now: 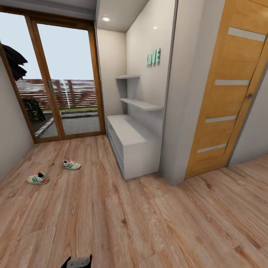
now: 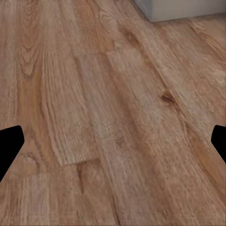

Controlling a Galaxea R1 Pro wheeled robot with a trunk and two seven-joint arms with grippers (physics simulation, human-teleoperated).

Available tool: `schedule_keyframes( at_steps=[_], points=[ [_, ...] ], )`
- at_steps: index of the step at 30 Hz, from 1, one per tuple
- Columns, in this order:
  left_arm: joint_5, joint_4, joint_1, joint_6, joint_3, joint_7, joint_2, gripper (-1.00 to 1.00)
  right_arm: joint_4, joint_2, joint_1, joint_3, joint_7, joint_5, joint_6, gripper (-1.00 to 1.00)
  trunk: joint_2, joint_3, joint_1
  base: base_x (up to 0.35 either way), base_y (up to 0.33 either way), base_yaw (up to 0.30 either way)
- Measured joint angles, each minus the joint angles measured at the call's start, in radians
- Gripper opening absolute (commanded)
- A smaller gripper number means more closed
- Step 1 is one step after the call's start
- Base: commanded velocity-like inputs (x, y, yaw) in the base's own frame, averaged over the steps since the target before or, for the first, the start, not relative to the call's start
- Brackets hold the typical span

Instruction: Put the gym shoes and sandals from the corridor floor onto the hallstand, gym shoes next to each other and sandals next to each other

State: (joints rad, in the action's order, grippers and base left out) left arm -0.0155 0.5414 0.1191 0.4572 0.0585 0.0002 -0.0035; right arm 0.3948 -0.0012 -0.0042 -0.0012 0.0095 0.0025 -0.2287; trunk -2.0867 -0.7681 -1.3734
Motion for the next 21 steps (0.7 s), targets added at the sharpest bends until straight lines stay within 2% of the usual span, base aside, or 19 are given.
schedule_keyframes(
  at_steps=[8,21],
  points=[
    [0.000,0.000,0.000,0.000,0.000,0.000,-0.001,1.00,0.000,0.000,0.000,0.000,-0.001,-0.001,-0.001,1.00,0.000,-0.001,0.000,0.345,0.000,0.036],
    [0.000,0.000,0.000,0.000,0.000,0.000,-0.001,1.00,0.000,0.000,0.000,0.000,-0.001,-0.001,-0.001,1.00,0.000,-0.015,0.000,0.337,0.000,0.185]
  ],
)
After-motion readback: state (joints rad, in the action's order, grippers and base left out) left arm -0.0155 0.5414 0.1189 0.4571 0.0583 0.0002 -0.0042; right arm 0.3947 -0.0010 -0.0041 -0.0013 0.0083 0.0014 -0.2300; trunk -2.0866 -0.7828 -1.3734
